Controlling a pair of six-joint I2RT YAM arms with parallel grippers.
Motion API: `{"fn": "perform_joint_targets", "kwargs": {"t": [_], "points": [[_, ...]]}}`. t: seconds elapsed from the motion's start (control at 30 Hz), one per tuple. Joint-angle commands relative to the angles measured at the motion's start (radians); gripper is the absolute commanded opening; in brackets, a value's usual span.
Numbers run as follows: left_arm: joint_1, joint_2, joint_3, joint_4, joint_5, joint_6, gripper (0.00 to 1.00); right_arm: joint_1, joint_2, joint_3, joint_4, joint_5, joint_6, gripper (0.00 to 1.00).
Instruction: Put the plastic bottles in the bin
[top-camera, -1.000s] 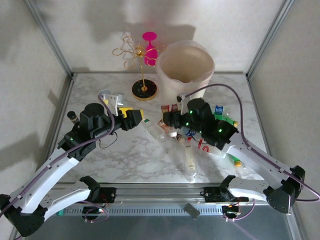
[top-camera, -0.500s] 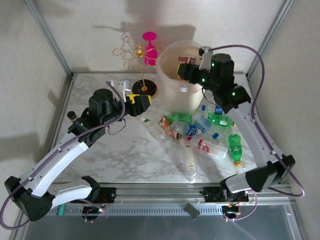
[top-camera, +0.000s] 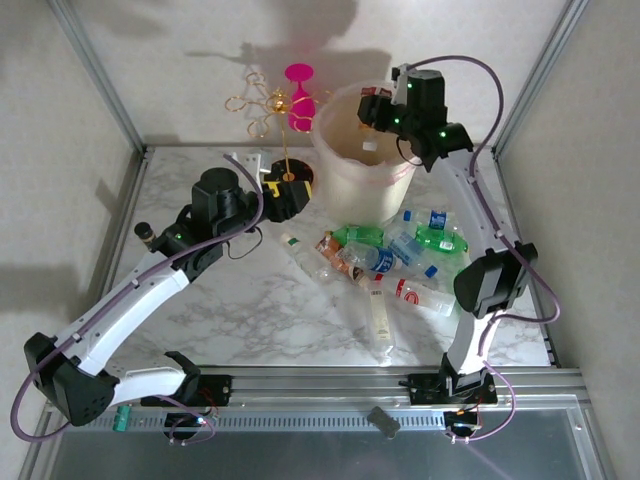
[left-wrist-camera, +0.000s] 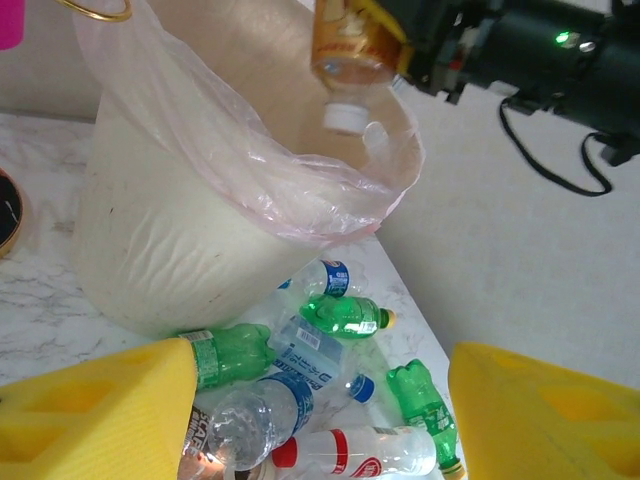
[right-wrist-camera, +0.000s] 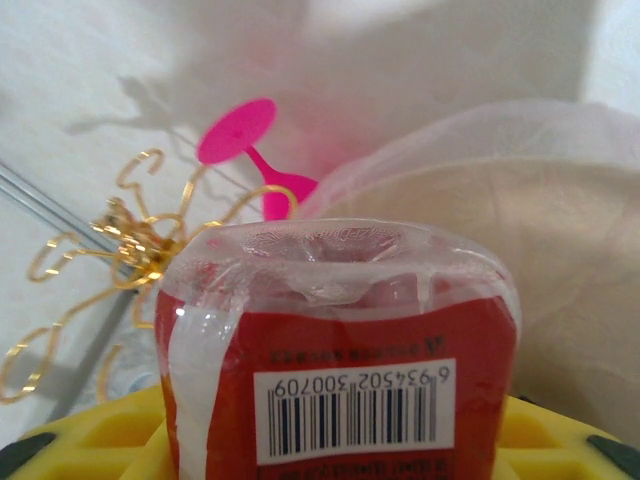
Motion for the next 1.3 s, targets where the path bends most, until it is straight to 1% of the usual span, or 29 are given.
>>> {"fn": "perform_joint_targets", "kwargs": {"t": [0.0, 0.13, 0.3, 0.4, 0.57, 0.77, 0.87, 1.1, 1.27], "points": [[0.004, -0.001, -0.02, 0.051, -0.013, -0.028, 0.67, 0.001, 0.041, 0.037, -0.04, 0.043, -0.031, 0.49], [0.005, -0.008, -0.055, 0.061, -0.009, -0.041, 0.67, 0.002, 0.1, 0.056, -0.076, 0.059, -0.047, 0.51], [0.005, -0.016, -0.091, 0.068, -0.013, -0.05, 0.68, 0.01, 0.171, 0.093, -0.124, 0.114, -0.074, 0.56], [0.004, -0.017, -0.104, 0.066, -0.016, -0.057, 0.69, 0.015, 0.21, 0.121, -0.146, 0.132, -0.078, 0.63], [0.005, -0.032, -0.114, 0.056, -0.017, -0.057, 0.72, 0.025, 0.217, 0.115, -0.143, 0.13, -0.078, 0.74], [0.004, -0.048, -0.117, 0.034, -0.03, -0.049, 0.75, 0.027, 0.181, 0.122, -0.141, 0.135, -0.083, 0.8], [0.004, -0.055, -0.111, 0.026, -0.036, -0.049, 0.76, 0.029, 0.152, 0.138, -0.146, 0.134, -0.083, 0.81], [0.005, -0.08, -0.097, 0.002, -0.04, -0.049, 0.77, 0.04, 0.053, 0.142, -0.153, 0.135, -0.084, 0.81], [0.004, -0.121, -0.114, -0.007, -0.056, -0.066, 0.78, 0.084, -0.076, 0.062, -0.129, 0.136, -0.085, 0.79]]}}
